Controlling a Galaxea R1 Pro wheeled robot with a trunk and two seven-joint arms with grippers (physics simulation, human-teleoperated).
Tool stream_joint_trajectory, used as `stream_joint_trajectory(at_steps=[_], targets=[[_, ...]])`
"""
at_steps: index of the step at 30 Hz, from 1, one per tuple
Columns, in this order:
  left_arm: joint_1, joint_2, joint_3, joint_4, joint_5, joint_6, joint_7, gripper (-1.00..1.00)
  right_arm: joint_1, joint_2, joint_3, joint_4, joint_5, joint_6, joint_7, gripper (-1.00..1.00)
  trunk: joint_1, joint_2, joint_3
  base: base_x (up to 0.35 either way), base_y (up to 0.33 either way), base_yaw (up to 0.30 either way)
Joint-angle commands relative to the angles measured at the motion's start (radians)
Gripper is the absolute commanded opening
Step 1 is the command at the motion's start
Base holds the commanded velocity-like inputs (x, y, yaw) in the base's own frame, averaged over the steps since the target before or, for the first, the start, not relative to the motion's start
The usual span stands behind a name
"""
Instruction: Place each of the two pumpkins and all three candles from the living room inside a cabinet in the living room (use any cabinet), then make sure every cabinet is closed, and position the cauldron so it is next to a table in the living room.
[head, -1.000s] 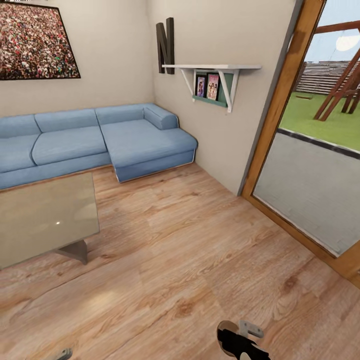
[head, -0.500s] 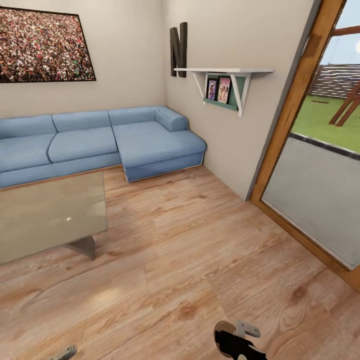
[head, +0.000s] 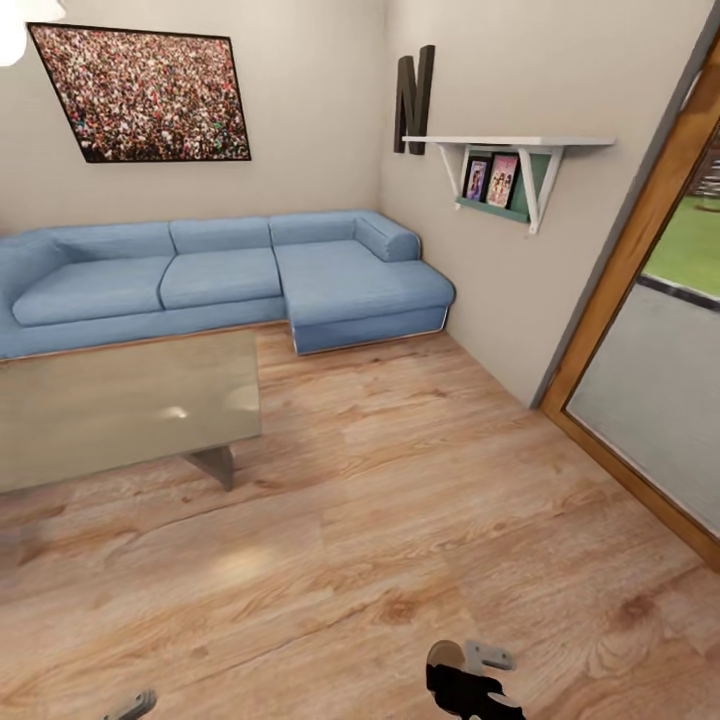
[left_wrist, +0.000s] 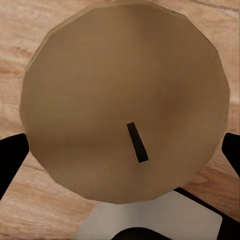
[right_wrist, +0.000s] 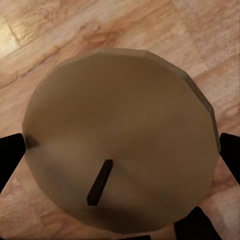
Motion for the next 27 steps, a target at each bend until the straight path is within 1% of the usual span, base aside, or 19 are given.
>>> stream_joint_trajectory(at_steps=[1, 6, 9, 11, 14, 27], targets=[[0.000, 0.000, 0.000, 0.000, -0.001, 0.000, 0.001, -1.00, 0.000, 0.000, 0.000, 0.001, 0.003, 0.001, 0.000, -1.00, 0.000, 0.000, 0.000, -0.072, 0.000, 0.292], [0.000, 0.000, 0.001, 0.000, -0.001, 0.001, 0.000, -1.00, 0.000, 0.001, 0.000, 0.001, 0.004, 0.003, -0.001, -1.00, 0.000, 0.000, 0.000, -0.023, 0.000, 0.292], [0.000, 0.000, 0.002, 0.000, -0.001, 0.001, -0.001, -1.00, 0.000, 0.006, 0.000, 0.002, 0.005, 0.003, -0.002, -1.00, 0.000, 0.000, 0.000, -0.003, 0.000, 0.292], [0.000, 0.000, 0.003, 0.000, -0.001, 0.003, -0.001, -1.00, 0.000, 0.015, 0.000, 0.004, 0.005, 0.002, -0.002, -1.00, -0.008, 0.014, 0.006, -0.001, 0.000, 0.292], [0.000, 0.000, 0.003, 0.000, -0.001, 0.004, -0.001, -1.00, 0.000, 0.020, 0.001, 0.005, 0.005, 0.002, -0.002, -1.00, -0.019, 0.035, 0.016, 0.000, 0.000, 0.292], [0.000, 0.001, 0.006, 0.000, 0.002, 0.006, -0.001, -1.00, 0.000, 0.022, 0.002, 0.021, 0.006, -0.006, -0.002, -1.00, -0.069, 0.126, 0.056, 0.000, 0.000, 0.292]])
